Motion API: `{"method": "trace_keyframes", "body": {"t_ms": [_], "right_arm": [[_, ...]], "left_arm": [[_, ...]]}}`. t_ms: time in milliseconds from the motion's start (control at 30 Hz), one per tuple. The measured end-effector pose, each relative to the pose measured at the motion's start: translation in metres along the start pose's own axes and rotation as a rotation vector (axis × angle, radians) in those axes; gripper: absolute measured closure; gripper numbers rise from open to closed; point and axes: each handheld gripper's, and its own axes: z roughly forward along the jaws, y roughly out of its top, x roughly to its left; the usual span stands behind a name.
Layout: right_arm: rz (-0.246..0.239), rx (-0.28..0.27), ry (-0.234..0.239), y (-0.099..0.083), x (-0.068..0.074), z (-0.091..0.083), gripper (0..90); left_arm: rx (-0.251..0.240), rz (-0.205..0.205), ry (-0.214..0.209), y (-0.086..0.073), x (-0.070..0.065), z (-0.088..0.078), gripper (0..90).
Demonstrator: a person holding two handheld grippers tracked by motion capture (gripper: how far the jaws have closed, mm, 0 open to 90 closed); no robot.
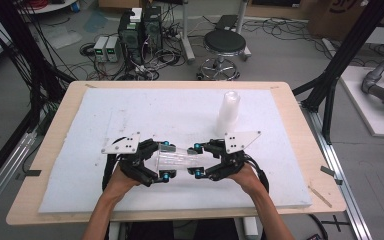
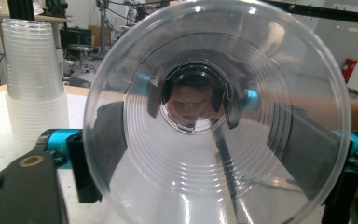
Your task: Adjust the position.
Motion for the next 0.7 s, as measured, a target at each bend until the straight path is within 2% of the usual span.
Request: {"method": "trace_keyframes", "body": {"t_ms": [133,533,567,600,633,667,700], "right_arm": [[0.002,-0.003,0.007,-0.0002,0.0002,-0.0001,42.3],[-0.003,0.003,0.009,-0.0009,0.0004,0.0008,41.5],[0.003,0.008,0.018,-0.001,0.0004,0.0014,39.1],[0.01,0.017,0.022,-0.0009,0.0003,0.0018,30.7],[0.024,0.028,0.003,0.0,0.0008,0.003,22.3],[0.026,0.042,-0.015,0.0009,0.001,0.0041,17.6],[0.026,0.06,-0.016,0.0018,0.0017,0.0051,17.1]], "left_arm": [[-0.012,0.007,-0.009,0.0007,-0.0005,-0.0011,27.7],[-0.01,0.012,-0.006,0.0009,-0.0016,-0.0017,31.2],[-0.009,0.013,-0.008,0.0009,-0.0017,-0.0017,31.2],[-0.01,0.014,-0.009,0.0009,-0.002,-0.0016,31.2],[-0.009,0.014,-0.008,0.0009,-0.0021,-0.0018,31.2],[-0.008,0.014,-0.008,0.0009,-0.0021,-0.0019,31.3],[-0.008,0.014,-0.008,0.001,-0.0022,-0.0019,31.3]]}}
